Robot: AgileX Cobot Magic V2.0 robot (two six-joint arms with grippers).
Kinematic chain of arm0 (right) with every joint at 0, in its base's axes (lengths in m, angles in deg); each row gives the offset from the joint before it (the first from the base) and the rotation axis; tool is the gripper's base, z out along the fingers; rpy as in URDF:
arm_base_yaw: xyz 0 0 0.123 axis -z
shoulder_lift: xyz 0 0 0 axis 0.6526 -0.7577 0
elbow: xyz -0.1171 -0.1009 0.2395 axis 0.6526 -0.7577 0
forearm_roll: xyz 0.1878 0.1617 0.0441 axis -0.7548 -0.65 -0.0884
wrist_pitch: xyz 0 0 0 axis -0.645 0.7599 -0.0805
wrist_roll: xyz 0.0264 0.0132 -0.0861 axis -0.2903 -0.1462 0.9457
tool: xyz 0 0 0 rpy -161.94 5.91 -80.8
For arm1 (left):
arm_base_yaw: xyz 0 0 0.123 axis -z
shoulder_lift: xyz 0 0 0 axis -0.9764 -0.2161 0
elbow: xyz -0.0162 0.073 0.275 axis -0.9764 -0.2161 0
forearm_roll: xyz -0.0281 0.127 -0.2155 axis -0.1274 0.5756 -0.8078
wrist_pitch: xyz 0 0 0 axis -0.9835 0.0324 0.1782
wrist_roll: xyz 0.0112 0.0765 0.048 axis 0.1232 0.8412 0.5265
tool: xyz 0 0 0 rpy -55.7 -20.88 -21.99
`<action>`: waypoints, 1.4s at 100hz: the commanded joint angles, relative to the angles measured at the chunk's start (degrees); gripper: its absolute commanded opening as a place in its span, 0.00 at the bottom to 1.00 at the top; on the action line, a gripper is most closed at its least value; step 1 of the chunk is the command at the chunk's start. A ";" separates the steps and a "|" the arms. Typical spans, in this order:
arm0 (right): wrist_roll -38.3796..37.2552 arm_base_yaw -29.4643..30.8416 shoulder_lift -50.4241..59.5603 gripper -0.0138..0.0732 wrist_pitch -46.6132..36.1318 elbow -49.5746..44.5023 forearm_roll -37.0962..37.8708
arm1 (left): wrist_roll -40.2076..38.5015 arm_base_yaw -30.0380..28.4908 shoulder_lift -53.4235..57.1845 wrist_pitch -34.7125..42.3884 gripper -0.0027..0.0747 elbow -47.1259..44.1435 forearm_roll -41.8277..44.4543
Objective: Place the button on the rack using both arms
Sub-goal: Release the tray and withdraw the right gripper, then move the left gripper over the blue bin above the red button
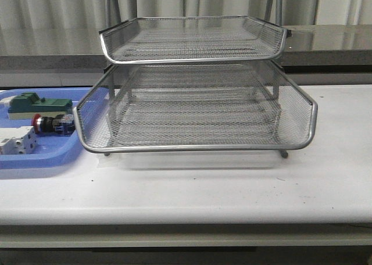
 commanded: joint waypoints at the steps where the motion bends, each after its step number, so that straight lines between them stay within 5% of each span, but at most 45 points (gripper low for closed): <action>1: -0.35 0.43 2.32 0.37 -2.23 2.03 0.44 | -0.44 -0.23 1.63 4.44 0.01 -2.39 -0.44; 23: -0.35 0.43 3.86 0.07 -1.93 1.93 0.44 | -0.44 -0.23 1.63 4.44 0.01 -2.39 -0.44; 121: -0.35 0.43 3.86 0.08 -1.93 1.93 0.33 | -0.44 -0.23 1.63 4.66 0.01 -2.39 -0.44; 140: -0.35 0.43 3.86 0.08 -1.93 1.93 0.33 | -0.44 -0.23 1.63 10.50 0.01 -1.98 -0.64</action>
